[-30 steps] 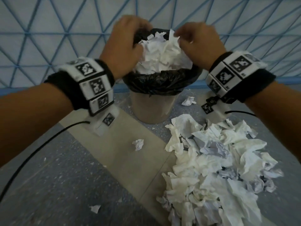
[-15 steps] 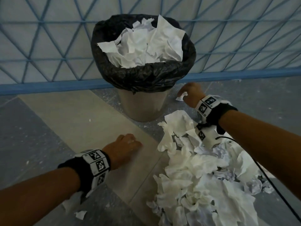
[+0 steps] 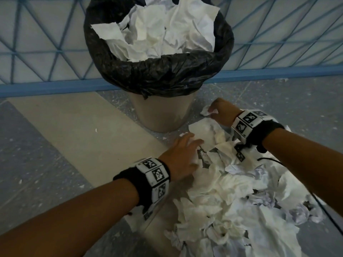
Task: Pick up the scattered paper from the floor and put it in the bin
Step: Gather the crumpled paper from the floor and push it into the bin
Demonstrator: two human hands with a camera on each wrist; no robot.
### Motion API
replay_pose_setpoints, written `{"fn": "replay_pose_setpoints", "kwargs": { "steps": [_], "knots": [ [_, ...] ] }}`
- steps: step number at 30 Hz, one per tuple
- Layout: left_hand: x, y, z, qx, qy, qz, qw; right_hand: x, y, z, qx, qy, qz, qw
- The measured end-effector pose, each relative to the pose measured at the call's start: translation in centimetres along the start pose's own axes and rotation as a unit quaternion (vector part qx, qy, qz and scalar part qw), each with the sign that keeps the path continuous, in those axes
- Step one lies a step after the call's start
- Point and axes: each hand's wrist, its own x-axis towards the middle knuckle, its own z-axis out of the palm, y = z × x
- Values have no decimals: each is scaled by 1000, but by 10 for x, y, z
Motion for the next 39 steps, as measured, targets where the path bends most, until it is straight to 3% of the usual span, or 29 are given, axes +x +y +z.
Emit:
{"fn": "replay_pose_setpoints", "kwargs": {
  "steps": [3, 6, 9, 12, 17, 20, 24, 27, 30, 34, 37, 39],
  "knots": [
    [5, 4, 16, 131, -86, 19, 987, -25, 3, 7, -11, -29, -41, 999],
    [4, 4, 25, 221, -69, 61, 971, -35, 6, 17, -48, 13, -93, 994],
    [3, 4, 31, 223, -34, 69, 972, -24, 5, 20, -82, -35, -91, 992],
    [-5, 8, 34, 239, -58, 70, 967, -19, 1, 26, -121, -112, -70, 984],
    [-16, 1, 30, 192, -58, 25, 979, -38, -7, 38, -144, 9, -147, 979],
    [-19, 3, 23, 148, -30, 6, 988, -49, -11, 35, -127, 1, -148, 981],
    [-27, 7, 4, 42, 37, -6, 998, -58, -15, 13, -25, 45, -113, 992],
    [-40, 10, -24, -20, 79, -13, 997, -67, -15, -19, 57, 132, -90, 986],
    [-56, 27, -62, -89, 137, 25, 986, -77, -12, -69, 125, 245, -50, 960],
    [-79, 68, -130, -165, 266, 123, 942, -97, -17, -139, 240, 394, 2, 887],
    [-94, 90, -187, -170, 393, 158, 890, -110, -39, -178, 317, 446, -20, 837],
    [-95, 95, -219, -168, 458, 148, 860, -114, -63, -193, 302, 486, -50, 819]
  ]
}}
